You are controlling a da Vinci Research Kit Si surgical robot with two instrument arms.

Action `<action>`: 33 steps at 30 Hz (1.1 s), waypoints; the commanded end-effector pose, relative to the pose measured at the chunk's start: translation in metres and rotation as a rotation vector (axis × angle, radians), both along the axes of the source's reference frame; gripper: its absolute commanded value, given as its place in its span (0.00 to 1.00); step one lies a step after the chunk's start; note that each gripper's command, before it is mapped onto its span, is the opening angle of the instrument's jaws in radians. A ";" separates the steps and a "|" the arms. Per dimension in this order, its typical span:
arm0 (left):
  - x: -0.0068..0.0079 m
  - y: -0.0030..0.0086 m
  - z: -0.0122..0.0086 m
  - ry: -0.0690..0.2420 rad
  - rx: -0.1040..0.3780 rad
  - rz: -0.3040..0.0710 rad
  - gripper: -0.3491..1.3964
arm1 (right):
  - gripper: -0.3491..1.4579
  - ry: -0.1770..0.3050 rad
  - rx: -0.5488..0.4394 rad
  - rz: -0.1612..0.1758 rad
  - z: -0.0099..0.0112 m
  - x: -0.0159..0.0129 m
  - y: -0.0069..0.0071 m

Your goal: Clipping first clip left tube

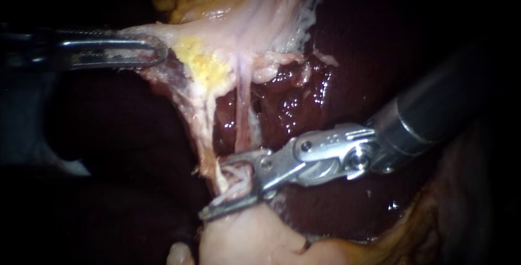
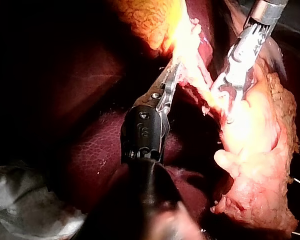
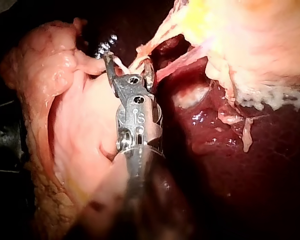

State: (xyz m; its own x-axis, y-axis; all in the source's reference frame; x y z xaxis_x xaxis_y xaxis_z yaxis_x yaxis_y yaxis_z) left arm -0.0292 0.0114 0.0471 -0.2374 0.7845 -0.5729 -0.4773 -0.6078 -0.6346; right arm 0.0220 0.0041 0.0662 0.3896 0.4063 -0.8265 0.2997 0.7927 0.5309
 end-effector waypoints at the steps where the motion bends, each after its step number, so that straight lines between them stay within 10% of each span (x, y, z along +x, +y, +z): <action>1: 0.0000 0.0000 0.0000 0.000 0.000 0.000 0.00 | 0.43 -0.005 0.003 0.002 0.0000 0.0003 -0.0001; 18: -0.0001 0.0001 0.0000 0.000 0.000 0.000 0.00 | 0.42 0.015 0.073 0.025 -0.0019 0.0023 -0.0021; 33: 0.0000 0.0002 0.0001 0.000 0.000 0.001 0.00 | 0.41 0.027 0.172 -0.028 -0.0045 0.0030 -0.0039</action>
